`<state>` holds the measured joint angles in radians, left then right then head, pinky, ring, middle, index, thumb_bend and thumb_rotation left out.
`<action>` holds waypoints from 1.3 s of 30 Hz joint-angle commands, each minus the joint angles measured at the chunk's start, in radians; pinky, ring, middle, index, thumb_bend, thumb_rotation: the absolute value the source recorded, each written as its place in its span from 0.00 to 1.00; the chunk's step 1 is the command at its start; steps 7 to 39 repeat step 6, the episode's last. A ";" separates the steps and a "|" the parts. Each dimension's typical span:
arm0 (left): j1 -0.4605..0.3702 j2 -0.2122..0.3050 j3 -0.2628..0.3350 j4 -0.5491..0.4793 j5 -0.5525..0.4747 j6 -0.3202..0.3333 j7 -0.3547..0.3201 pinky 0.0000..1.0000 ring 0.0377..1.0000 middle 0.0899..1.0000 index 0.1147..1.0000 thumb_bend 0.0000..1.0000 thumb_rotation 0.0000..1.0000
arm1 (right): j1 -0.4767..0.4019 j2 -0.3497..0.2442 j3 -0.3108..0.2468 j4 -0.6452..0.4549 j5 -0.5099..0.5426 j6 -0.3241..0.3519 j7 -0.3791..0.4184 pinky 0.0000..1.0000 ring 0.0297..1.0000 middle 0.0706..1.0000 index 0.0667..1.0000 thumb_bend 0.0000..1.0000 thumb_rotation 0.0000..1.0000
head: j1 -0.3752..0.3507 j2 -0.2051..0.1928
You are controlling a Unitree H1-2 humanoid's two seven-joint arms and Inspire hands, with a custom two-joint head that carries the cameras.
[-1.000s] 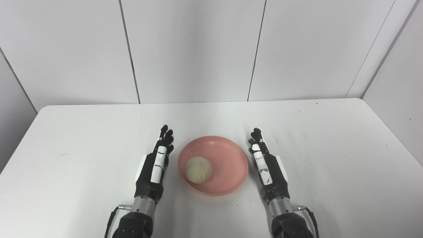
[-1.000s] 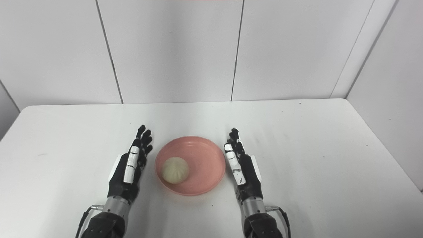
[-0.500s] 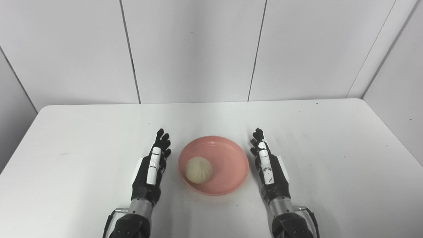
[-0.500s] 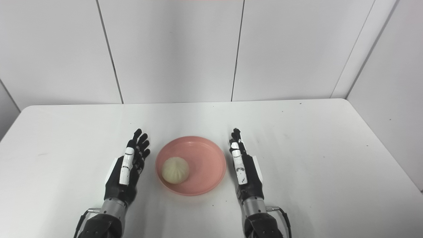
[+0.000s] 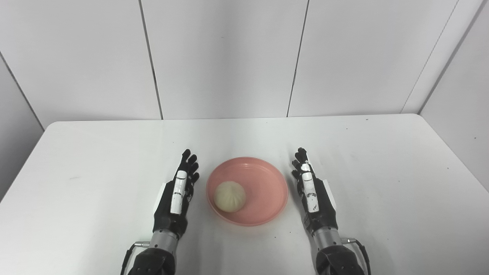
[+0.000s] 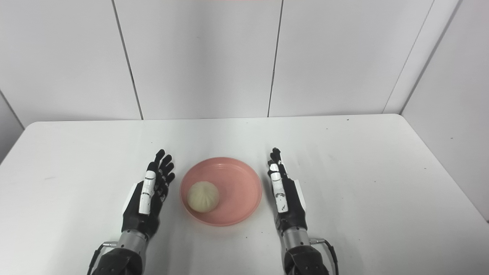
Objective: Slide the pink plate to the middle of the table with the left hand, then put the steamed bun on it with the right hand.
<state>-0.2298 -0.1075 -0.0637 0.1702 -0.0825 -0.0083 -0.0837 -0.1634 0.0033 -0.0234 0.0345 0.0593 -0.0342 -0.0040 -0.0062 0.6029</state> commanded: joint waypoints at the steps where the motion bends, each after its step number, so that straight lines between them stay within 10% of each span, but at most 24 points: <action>1: 0.008 -0.005 -0.007 0.003 0.018 0.007 0.012 1.00 1.00 1.00 1.00 0.66 1.00 | -0.026 -0.010 -0.005 -0.011 0.006 -0.005 0.008 1.00 1.00 1.00 1.00 0.54 1.00 | 0.002 -0.001; 39: 0.007 -0.004 -0.023 0.015 0.053 -0.007 0.025 1.00 1.00 1.00 1.00 0.66 1.00 | -0.022 -0.019 -0.010 -0.017 0.011 0.000 0.009 1.00 0.99 1.00 1.00 0.53 0.99 | 0.062 -0.011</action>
